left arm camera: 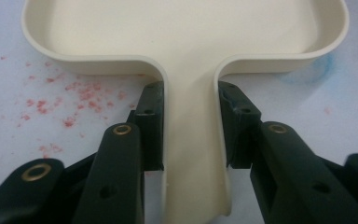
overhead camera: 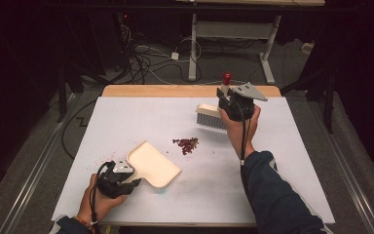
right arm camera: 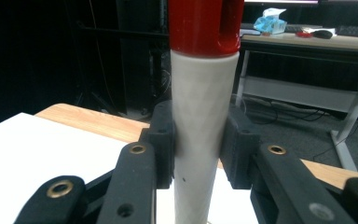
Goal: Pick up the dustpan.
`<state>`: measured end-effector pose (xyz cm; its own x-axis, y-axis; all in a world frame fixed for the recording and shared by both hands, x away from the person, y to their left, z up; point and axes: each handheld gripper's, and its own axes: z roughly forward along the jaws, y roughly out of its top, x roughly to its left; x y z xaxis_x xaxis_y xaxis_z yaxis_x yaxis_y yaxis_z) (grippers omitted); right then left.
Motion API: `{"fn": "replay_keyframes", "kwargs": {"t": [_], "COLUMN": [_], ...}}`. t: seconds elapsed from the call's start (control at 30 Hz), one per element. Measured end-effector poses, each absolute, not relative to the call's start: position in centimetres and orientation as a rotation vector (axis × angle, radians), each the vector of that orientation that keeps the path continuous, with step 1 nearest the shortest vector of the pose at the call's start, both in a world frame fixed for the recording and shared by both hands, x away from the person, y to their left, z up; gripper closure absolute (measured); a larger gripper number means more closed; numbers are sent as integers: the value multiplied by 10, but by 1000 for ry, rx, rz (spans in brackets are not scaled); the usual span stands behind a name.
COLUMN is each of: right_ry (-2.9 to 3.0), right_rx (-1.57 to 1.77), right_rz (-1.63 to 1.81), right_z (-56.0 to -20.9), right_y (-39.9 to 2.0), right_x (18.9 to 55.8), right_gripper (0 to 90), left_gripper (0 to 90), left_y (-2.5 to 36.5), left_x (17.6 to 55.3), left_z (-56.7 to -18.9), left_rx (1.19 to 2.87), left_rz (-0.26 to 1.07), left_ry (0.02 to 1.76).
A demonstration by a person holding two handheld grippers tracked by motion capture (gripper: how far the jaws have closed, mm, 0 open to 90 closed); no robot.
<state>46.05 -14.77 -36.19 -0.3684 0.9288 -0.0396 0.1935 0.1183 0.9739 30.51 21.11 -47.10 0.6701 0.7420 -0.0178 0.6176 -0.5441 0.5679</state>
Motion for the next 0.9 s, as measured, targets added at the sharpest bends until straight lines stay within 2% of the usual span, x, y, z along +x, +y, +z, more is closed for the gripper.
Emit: {"fn": "replay_keyframes", "kwargs": {"t": [0.47,0.9], "right_ry": [1760,1781], "right_rx": [1058,1026], "right_rz": [1310,1351], "right_z": [-382,-386], "right_y": [-108,-88], "right_x": [454,451], "right_gripper": [699,700], "left_gripper": [640,641], "left_y": [202,201], "left_x": [306,307], "left_z": [-472,-472], "left_rx": [2351,2349], "left_rz": [285,259], "left_ry": [1035,1053]}}
